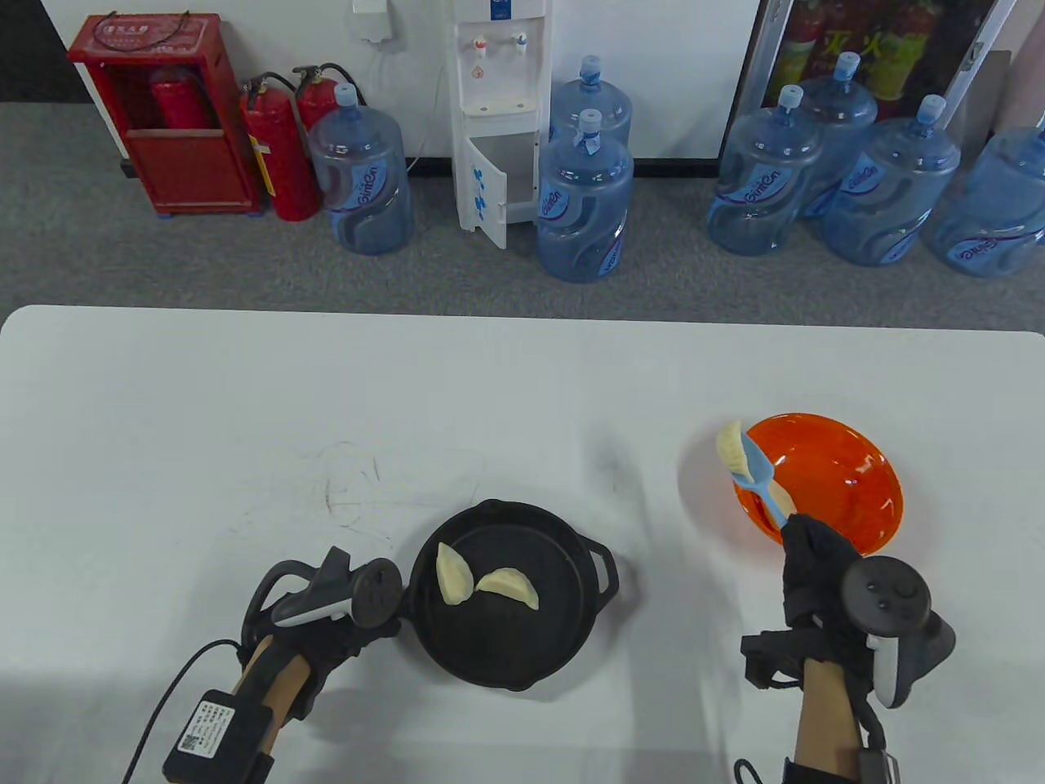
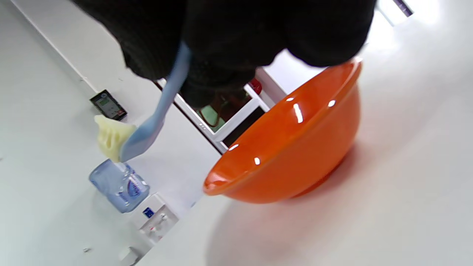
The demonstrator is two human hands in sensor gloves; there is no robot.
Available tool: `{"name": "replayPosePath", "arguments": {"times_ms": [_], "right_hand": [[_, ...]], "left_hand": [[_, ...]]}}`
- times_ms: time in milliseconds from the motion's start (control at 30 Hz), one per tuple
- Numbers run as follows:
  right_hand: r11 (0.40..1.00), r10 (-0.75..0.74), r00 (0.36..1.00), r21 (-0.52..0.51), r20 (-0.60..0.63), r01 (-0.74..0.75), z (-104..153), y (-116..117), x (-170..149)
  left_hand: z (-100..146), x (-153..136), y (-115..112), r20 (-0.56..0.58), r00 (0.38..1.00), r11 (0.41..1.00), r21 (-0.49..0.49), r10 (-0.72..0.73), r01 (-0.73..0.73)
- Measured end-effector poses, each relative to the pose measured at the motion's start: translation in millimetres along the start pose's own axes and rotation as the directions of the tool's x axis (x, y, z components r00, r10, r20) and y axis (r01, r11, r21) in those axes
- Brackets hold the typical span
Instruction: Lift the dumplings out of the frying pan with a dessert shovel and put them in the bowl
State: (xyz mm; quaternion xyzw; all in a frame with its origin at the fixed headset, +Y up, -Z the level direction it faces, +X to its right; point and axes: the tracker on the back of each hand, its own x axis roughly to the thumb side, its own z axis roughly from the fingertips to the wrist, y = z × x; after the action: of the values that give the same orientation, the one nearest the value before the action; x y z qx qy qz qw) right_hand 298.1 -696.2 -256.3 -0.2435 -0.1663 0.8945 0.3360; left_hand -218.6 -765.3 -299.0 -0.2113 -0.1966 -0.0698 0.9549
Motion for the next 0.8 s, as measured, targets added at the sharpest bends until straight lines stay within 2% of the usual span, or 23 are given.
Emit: {"name": "replayPosePath", "arguments": {"times_ms": [400,800], "right_hand": [[0.996,0.072,0.984,-0.044,-0.162,-0.08,-9,-11,-26],[0.986,0.155,0.949,-0.022,-0.275,-0.168,-13,-19,-41]], "left_hand": [[0,0,0,-0.005,1.0,1.0,0.0,0.003,-0.003],[0,0,0,-0.008,1.0,1.0,-0.002,0.006,-0.006]]}}
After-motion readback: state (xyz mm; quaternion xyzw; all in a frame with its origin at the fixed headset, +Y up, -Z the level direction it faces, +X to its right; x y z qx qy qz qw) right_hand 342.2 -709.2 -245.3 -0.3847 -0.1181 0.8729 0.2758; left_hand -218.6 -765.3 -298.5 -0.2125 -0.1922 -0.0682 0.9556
